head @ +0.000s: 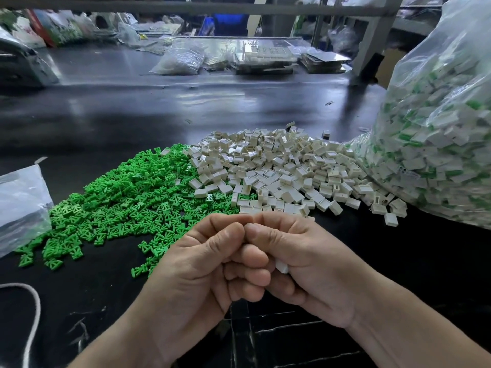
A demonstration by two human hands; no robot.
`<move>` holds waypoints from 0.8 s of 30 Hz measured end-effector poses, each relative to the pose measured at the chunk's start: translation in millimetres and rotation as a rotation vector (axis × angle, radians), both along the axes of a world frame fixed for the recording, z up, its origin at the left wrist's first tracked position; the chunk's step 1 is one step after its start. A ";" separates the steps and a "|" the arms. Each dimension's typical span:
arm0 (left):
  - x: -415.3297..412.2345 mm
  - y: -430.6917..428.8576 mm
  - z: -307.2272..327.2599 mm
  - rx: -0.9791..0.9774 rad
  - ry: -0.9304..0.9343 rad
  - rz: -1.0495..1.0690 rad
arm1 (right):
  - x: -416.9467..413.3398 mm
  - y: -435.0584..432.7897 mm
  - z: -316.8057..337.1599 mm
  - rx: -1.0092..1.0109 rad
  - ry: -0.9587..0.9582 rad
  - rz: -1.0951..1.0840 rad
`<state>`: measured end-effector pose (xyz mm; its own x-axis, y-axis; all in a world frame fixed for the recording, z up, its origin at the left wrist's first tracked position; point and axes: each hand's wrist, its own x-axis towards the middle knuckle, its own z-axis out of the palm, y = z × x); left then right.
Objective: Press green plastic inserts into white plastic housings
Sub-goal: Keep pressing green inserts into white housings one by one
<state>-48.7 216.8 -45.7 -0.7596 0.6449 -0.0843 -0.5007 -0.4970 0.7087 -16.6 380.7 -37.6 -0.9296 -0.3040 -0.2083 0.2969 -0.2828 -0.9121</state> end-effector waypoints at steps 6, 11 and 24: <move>1.1 -1.2 4.1 -0.025 0.014 0.018 | 1.5 -0.8 2.5 0.004 0.003 0.003; 3.7 -0.6 5.7 -0.003 0.014 0.029 | 1.7 -4.4 1.0 -0.013 0.008 -0.011; -9.1 -18.3 7.3 -0.468 0.393 0.321 | -7.4 9.9 3.0 -0.422 -0.073 -0.131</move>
